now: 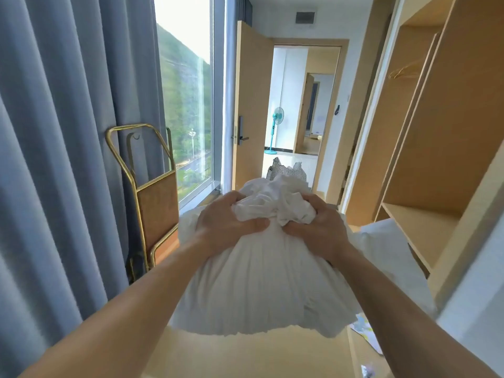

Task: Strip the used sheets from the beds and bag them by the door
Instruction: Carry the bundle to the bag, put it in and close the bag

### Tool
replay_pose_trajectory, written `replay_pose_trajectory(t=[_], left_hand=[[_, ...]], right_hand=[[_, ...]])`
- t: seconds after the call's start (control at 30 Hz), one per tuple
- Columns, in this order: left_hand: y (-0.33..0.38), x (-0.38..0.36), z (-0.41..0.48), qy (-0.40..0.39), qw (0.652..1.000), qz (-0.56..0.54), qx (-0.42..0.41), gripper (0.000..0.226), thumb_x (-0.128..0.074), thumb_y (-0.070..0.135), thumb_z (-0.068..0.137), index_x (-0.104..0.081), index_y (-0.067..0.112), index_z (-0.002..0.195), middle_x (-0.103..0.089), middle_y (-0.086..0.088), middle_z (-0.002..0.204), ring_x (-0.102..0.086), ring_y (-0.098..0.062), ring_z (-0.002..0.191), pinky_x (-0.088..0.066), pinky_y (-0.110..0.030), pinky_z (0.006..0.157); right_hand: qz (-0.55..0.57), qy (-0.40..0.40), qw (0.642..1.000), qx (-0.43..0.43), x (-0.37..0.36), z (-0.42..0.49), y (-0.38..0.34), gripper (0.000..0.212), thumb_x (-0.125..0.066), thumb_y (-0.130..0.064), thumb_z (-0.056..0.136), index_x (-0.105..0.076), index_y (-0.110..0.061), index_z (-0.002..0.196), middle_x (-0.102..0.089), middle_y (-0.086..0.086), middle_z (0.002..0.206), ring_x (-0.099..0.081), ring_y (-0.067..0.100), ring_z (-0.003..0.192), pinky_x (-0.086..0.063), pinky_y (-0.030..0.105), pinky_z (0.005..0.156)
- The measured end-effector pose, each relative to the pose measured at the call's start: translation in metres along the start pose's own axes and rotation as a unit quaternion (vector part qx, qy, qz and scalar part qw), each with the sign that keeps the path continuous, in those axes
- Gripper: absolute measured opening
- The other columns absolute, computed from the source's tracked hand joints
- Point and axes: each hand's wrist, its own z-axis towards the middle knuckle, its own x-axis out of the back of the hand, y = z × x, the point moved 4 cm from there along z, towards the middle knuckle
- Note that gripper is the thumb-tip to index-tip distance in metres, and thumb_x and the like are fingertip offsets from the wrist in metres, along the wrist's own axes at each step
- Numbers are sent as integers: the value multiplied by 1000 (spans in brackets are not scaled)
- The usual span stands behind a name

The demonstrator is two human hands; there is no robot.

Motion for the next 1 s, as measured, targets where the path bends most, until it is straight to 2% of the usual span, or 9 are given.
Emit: replay_pose_trajectory(t=[0.13, 0.2, 0.3, 0.4, 0.57, 0.67, 0.73, 0.9, 1.0], left_hand=[[-28, -21, 99, -23, 1000, 11, -2, 56, -74, 75, 40, -60, 50, 87, -69, 21, 84, -64, 2, 83, -52, -30, 76], [-38, -36, 149, -33, 999, 18, -13, 54, -72, 77, 40, -58, 52, 86, -67, 23, 83, -61, 5, 83, -47, -25, 72], [-52, -67, 218, -54, 998, 28, -21, 59, -74, 75, 43, -62, 42, 90, -67, 18, 85, -62, -2, 85, -48, -29, 73], [-67, -101, 285, -64, 997, 43, -29, 57, -79, 71, 50, -63, 40, 95, -67, 19, 83, -60, 4, 82, -44, -24, 67], [-91, -155, 393, -57, 996, 66, -28, 48, -84, 61, 62, -62, 36, 97, -67, 15, 83, -60, 1, 79, -35, -23, 58], [-97, -175, 458, -47, 996, 79, -17, 48, -83, 61, 61, -62, 37, 97, -67, 17, 83, -58, 8, 78, -35, -22, 59], [-104, -187, 500, -36, 996, 76, -17, 51, -83, 64, 59, -61, 38, 97, -66, 18, 83, -57, 9, 77, -35, -21, 58], [-144, -214, 599, -18, 999, 49, 1, 63, -72, 76, 44, -62, 39, 93, -68, 15, 83, -63, -2, 80, -42, -27, 63], [-178, -233, 669, -12, 999, 49, -5, 58, -72, 77, 44, -60, 43, 89, -66, 21, 76, -60, 6, 73, -43, -25, 62]], right_hand=[[3, 17, 999, -28, -14, 84, 37, 63, -78, -54, 47, -62, -54, 109, -65, -35, 92, -62, -9, 86, -48, 25, 75], [5, 31, 999, -31, -16, 126, 57, 63, -78, -54, 48, -61, -57, 108, -66, -35, 93, -62, -8, 86, -49, 25, 75], [3, 49, 998, -39, -14, 184, 92, 56, -78, -54, 48, -58, -66, 100, -66, -35, 93, -62, -9, 85, -48, 25, 71], [-3, 61, 997, -55, -12, 246, 135, 57, -78, -55, 47, -59, -62, 101, -66, -33, 92, -62, -8, 83, -54, 34, 76], [0, 57, 997, -48, -11, 358, 204, 63, -78, -58, 45, -60, -59, 106, -65, -35, 93, -64, -3, 86, -55, 41, 83], [-7, 53, 998, -41, -8, 426, 228, 59, -76, -60, 46, -56, -68, 101, -64, -39, 92, -62, -7, 83, -56, 39, 81], [4, 43, 999, -31, -9, 473, 244, 61, -77, -59, 48, -57, -65, 106, -65, -35, 91, -62, -7, 85, -56, 38, 80], [10, 19, 1000, -20, -28, 579, 288, 58, -76, -56, 45, -57, -68, 97, -65, -36, 87, -62, -9, 81, -52, 29, 73], [20, 17, 1000, -12, -48, 646, 324, 55, -79, -50, 47, -59, -66, 96, -66, -34, 85, -62, -9, 78, -54, 31, 74]])
